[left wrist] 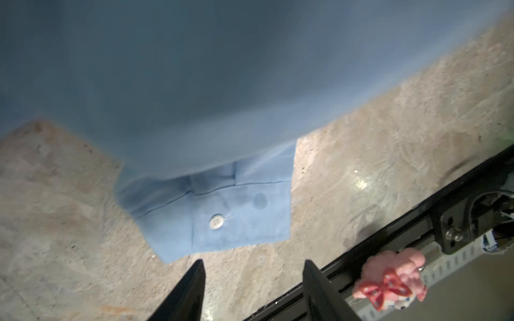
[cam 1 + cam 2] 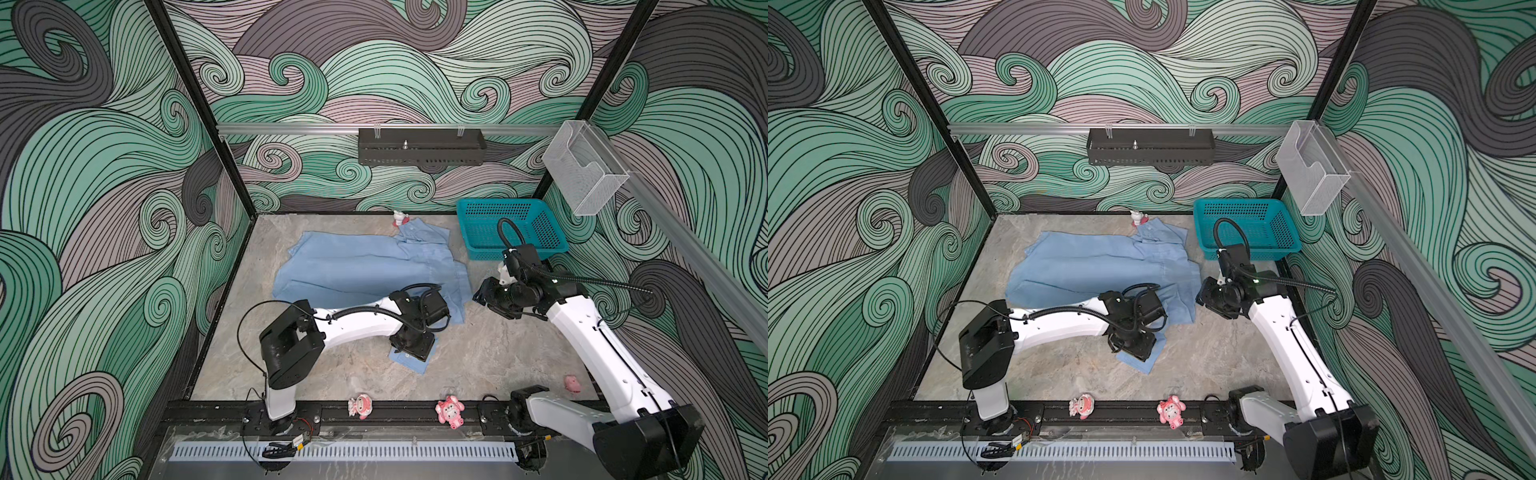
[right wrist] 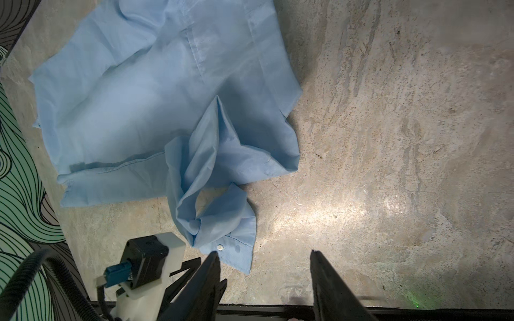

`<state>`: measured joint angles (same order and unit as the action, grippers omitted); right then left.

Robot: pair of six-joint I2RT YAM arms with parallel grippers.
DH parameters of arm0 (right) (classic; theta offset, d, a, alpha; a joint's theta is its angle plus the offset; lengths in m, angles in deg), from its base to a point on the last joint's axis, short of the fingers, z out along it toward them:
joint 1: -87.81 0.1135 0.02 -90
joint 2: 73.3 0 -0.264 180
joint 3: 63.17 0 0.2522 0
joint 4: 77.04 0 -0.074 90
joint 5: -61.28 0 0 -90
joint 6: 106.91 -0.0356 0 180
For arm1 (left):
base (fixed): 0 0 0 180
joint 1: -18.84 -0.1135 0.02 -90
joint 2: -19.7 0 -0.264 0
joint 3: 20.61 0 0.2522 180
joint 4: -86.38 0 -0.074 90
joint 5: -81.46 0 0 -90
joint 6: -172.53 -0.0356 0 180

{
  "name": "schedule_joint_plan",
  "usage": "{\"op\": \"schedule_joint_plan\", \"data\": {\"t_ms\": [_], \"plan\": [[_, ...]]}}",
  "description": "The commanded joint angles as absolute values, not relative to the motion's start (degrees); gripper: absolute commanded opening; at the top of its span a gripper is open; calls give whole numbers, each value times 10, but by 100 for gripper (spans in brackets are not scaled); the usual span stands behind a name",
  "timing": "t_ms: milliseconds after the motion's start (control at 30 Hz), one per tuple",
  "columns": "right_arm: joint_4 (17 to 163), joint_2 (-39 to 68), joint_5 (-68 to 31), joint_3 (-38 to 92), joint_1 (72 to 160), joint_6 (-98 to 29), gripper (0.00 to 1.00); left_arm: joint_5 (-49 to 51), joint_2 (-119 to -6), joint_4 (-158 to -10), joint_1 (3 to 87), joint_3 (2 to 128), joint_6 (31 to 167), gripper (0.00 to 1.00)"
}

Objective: Fold and stack the long sleeve shirts

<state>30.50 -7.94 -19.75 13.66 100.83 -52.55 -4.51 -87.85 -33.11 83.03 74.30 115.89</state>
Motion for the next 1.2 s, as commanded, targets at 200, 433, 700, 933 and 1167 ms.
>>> {"op": "schedule_joint_plan", "data": {"t_ms": [200,433,700,933,1167], "plan": [[288,-84,-185,128,990,-506,53,-92,-1009,-282,875,833,1140,65],[286,-84,-179,126,979,-500,53,-129,-1028,-259,878,809,1143,61],[286,-75,-181,131,977,-497,53,-162,-1003,-250,877,792,1137,6],[287,-73,-180,139,977,-497,53,-154,-888,-233,865,835,1105,0],[296,-52,-177,143,977,-498,53,-32,-762,-242,768,870,1099,0]]}}
